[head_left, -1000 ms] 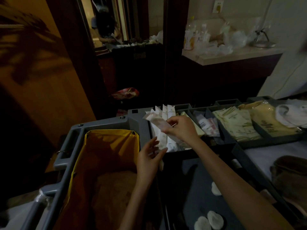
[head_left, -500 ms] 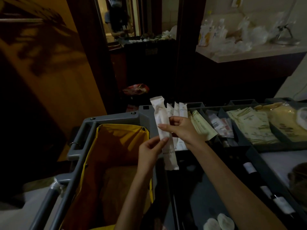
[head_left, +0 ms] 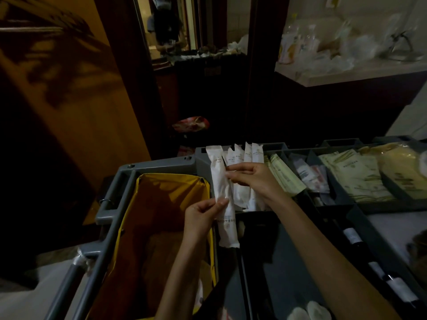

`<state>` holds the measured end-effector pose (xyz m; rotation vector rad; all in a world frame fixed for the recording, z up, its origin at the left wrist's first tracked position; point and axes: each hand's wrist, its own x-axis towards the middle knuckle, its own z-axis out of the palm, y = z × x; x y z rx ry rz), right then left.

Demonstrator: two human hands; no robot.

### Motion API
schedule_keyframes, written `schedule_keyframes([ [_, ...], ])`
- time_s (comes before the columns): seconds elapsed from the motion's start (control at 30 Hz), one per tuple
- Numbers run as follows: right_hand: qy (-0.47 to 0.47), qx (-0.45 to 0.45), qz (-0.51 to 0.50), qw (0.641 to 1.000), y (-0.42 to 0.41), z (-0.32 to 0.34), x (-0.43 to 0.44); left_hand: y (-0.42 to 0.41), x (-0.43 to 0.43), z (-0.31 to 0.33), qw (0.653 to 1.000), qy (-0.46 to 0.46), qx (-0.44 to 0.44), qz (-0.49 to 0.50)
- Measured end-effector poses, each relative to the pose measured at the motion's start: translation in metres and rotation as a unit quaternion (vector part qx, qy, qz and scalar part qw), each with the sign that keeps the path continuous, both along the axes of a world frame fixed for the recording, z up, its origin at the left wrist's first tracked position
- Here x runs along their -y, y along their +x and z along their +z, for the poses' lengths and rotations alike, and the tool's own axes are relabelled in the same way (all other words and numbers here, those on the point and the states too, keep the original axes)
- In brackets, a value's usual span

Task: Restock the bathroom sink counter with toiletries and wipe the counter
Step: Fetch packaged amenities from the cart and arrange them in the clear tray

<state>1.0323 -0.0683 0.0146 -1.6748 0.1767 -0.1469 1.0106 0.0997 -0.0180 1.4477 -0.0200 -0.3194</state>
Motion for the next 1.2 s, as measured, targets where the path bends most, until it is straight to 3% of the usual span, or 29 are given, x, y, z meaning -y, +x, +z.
schedule_keyframes([
  [0.13, -0.018, 0.01, -0.058, 0.998, 0.006, -0.013, 0.023, -0.003, -0.008, -0.001, 1.0, -0.015, -0.015, -0.002],
  [0.27, -0.151, -0.005, -0.18, 0.972, 0.015, -0.045, 0.047, -0.004, -0.009, -0.001, 1.0, -0.018, -0.023, 0.003],
  [0.4, -0.241, -0.053, -0.211, 0.946, 0.023, -0.065, 0.061, -0.004, -0.005, -0.001, 1.0, -0.002, -0.022, 0.007],
  [0.6, -0.231, -0.089, -0.195, 0.949, 0.039, -0.066, 0.071, -0.005, -0.001, -0.002, 0.999, 0.033, 0.017, 0.011],
  [0.93, -0.192, -0.109, -0.175, 0.96, 0.056, -0.063, 0.067, 0.007, 0.002, -0.011, 0.998, 0.067, 0.002, 0.019],
  [1.2, -0.185, -0.11, -0.173, 0.961, 0.057, -0.062, 0.07, 0.008, 0.001, -0.01, 0.999, 0.02, -0.001, 0.035],
])
